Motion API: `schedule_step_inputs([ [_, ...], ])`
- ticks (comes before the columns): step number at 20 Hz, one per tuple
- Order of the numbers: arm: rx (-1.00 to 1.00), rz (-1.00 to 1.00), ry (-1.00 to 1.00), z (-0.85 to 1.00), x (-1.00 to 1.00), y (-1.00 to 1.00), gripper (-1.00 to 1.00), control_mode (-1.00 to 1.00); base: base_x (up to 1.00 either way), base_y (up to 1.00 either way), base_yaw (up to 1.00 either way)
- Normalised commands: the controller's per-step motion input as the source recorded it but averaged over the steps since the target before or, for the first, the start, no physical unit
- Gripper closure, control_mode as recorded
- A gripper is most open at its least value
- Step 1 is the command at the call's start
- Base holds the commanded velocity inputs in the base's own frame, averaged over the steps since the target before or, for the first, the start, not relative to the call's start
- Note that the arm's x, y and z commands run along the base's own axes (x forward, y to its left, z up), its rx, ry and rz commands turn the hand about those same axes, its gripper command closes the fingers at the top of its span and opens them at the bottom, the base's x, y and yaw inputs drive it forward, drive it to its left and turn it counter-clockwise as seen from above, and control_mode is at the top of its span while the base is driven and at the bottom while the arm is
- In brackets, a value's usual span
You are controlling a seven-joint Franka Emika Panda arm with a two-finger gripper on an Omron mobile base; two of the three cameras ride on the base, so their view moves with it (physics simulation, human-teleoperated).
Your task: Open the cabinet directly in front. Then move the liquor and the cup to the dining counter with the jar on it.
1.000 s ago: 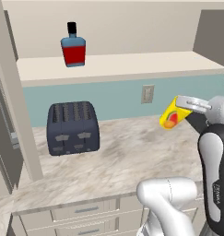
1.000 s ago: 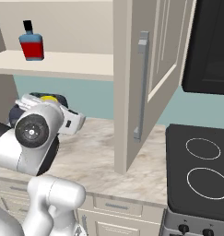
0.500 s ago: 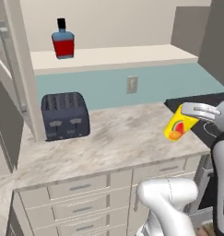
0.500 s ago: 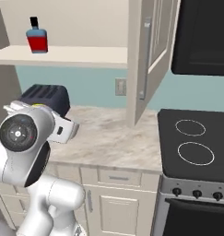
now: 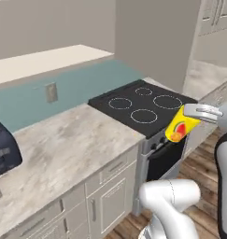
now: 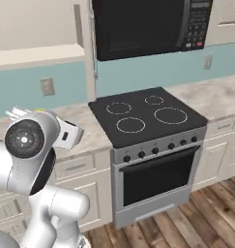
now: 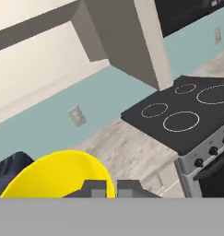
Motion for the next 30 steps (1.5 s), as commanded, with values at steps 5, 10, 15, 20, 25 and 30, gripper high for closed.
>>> schedule_step_inputs([
  [5,0.0,0.0,0.0,0.0,0.0,0.0,1.0,1.0,-0.25,0.19,-0.99],
  [10,0.0,0.0,0.0,0.0,0.0,0.0,1.0,1.0,-0.16,0.15,-1.0],
  [15,0.0,0.0,0.0,0.0,0.0,0.0,1.0,1.0,-0.05,0.12,-1.0],
  [20,0.0,0.0,0.0,0.0,0.0,0.0,1.0,1.0,0.0,0.08,-1.0],
  [25,0.0,0.0,0.0,0.0,0.0,0.0,1.0,1.0,0.01,0.0,-1.0],
  [30,0.0,0.0,0.0,0.0,0.0,0.0,1.0,1.0,0.13,0.03,-0.99],
])
